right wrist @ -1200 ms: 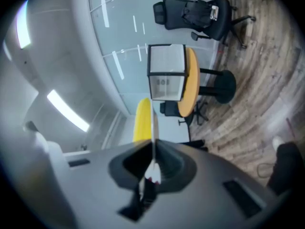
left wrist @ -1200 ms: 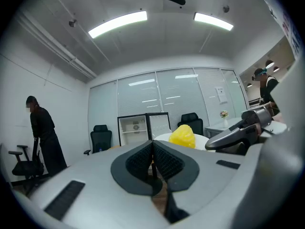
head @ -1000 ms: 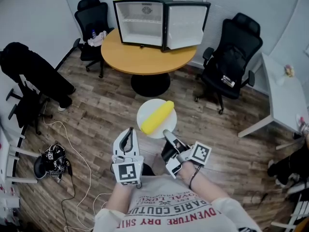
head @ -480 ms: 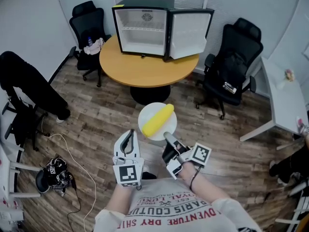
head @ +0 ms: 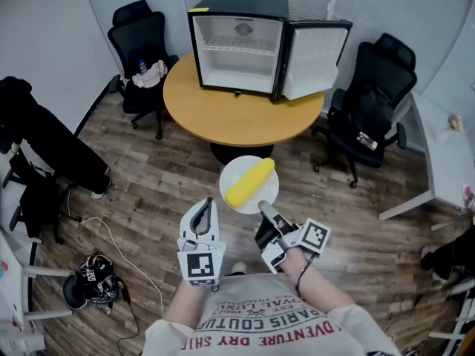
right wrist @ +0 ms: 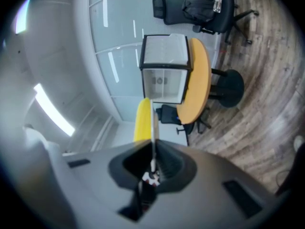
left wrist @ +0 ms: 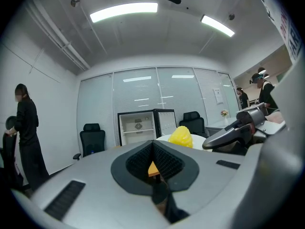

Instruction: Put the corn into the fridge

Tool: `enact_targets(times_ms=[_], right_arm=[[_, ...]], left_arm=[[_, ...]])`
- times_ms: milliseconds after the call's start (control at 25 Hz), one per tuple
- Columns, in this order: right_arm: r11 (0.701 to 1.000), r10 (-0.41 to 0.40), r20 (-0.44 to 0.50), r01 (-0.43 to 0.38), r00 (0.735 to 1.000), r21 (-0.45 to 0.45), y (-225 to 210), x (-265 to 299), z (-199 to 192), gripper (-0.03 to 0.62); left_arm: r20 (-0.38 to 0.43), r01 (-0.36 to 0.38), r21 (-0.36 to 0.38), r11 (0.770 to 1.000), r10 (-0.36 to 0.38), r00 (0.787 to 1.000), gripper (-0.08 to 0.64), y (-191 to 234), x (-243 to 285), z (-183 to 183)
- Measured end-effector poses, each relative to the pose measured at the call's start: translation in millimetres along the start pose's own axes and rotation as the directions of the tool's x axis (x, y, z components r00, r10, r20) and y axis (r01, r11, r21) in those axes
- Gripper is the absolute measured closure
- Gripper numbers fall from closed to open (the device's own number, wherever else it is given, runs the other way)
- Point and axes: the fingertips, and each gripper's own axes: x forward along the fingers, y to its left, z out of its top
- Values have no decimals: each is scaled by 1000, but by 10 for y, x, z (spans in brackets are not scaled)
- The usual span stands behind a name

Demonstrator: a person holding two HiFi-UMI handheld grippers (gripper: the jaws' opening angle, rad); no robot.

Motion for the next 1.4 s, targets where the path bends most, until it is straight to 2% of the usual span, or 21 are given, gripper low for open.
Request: enact_targets(times_ms=[120,400,640,920,1400], right_arm=[[1000,-10,7,10,1000,1,-22,260,-24,554],[1000,-22,-20,22,1000,2,-164,469,-11,553],[999,-28,-61,30,998,22,-250,930,165,552],[999,-16,-118,21,993,43,-330,1616,670,552],[1000,3,-176,1,984,22,-276,2744,1874,552]], left_arm=[[-8,-7,-13,1000,7,1000,528,268,96,-47],[-15,-36,-20,999,36,999,528,422,181,-174],[-22,-79,-31,996,78,997,528,676,566,-220],[-45,-136,1,991,136,990,528,930,1274,-268],[-17,-195,12,981,195,981,528,1246,2823,-99]])
